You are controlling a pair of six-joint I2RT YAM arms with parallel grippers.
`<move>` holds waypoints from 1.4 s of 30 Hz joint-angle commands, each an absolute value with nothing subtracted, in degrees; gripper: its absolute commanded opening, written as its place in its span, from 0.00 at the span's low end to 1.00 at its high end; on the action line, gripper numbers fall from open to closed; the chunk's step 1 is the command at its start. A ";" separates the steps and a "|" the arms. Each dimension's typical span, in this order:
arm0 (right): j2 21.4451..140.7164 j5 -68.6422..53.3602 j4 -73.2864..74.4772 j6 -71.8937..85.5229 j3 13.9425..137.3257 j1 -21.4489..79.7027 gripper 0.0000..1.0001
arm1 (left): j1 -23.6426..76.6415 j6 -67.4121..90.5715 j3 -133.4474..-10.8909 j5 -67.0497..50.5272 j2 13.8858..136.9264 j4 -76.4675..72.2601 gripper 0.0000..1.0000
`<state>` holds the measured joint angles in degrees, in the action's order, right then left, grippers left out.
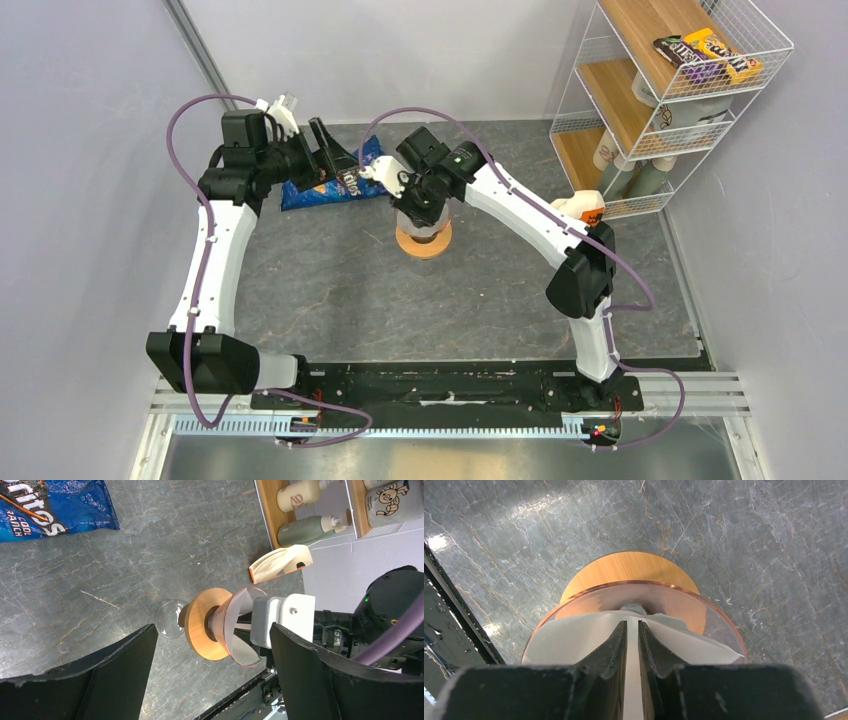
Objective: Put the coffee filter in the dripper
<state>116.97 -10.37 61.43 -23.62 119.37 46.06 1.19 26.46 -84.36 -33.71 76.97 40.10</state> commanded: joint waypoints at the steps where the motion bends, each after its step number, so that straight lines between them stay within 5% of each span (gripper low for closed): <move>1: 116.61 -9.88 62.96 -23.20 123.96 46.45 0.21 | 0.88 28.23 -84.59 -35.71 75.91 37.71 0.91; 18: 107.95 -8.50 62.69 -18.89 129.58 45.95 0.26 | 0.35 24.93 -86.53 -35.20 76.34 40.30 0.91; 32: 90.19 -15.48 51.67 -0.73 114.20 26.14 0.78 | 0.44 0.46 -114.80 -29.50 91.33 71.29 0.94; 42: 71.30 -14.31 37.55 7.53 79.05 17.24 0.97 | 0.87 -6.68 -99.24 -18.29 84.54 62.44 0.96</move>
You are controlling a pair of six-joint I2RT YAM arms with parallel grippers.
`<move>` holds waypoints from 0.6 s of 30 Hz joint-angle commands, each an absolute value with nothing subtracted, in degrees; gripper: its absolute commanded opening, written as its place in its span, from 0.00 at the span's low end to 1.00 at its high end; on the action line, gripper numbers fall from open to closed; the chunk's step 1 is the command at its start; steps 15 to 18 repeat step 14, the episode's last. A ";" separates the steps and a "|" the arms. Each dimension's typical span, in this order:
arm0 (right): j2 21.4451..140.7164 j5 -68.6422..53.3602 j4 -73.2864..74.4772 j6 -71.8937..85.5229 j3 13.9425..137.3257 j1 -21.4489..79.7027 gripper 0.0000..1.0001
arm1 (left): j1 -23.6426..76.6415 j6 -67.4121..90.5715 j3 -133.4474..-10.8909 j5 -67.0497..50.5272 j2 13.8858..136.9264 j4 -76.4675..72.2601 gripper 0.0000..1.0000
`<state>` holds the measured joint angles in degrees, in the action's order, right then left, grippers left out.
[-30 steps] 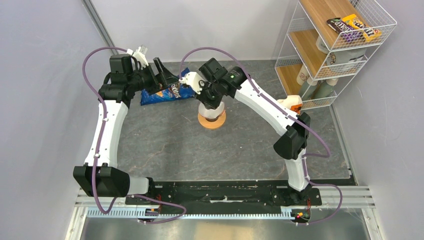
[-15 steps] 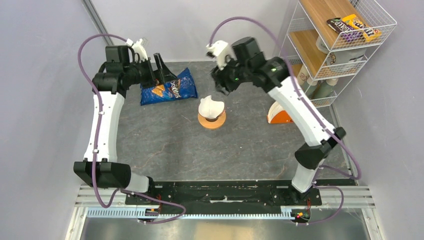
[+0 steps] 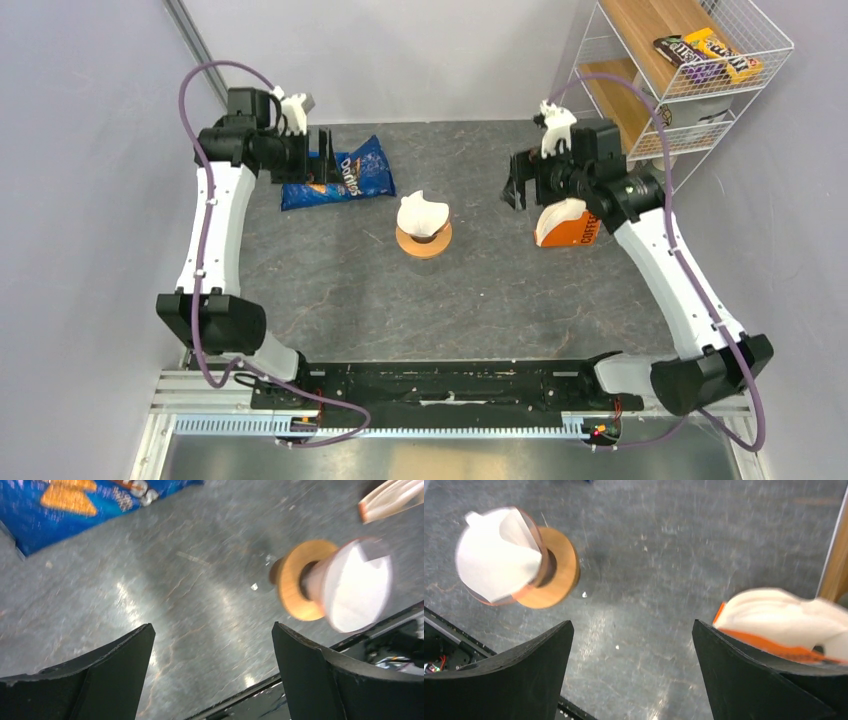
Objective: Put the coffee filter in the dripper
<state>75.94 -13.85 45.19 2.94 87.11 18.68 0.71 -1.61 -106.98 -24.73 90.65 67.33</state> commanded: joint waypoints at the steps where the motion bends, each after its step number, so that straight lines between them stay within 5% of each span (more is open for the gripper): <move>1: 69.97 -14.51 36.94 8.13 76.39 16.86 0.97 | 0.96 -6.85 -95.85 -16.46 83.05 60.96 0.96; 9: 62.50 -14.58 34.43 9.56 63.54 15.64 0.97 | 1.05 -8.65 -75.91 -9.56 72.48 52.79 0.96; 18: 61.72 -15.02 34.17 9.15 63.41 15.64 0.97 | 1.14 -8.41 -74.17 -8.88 69.30 51.08 0.97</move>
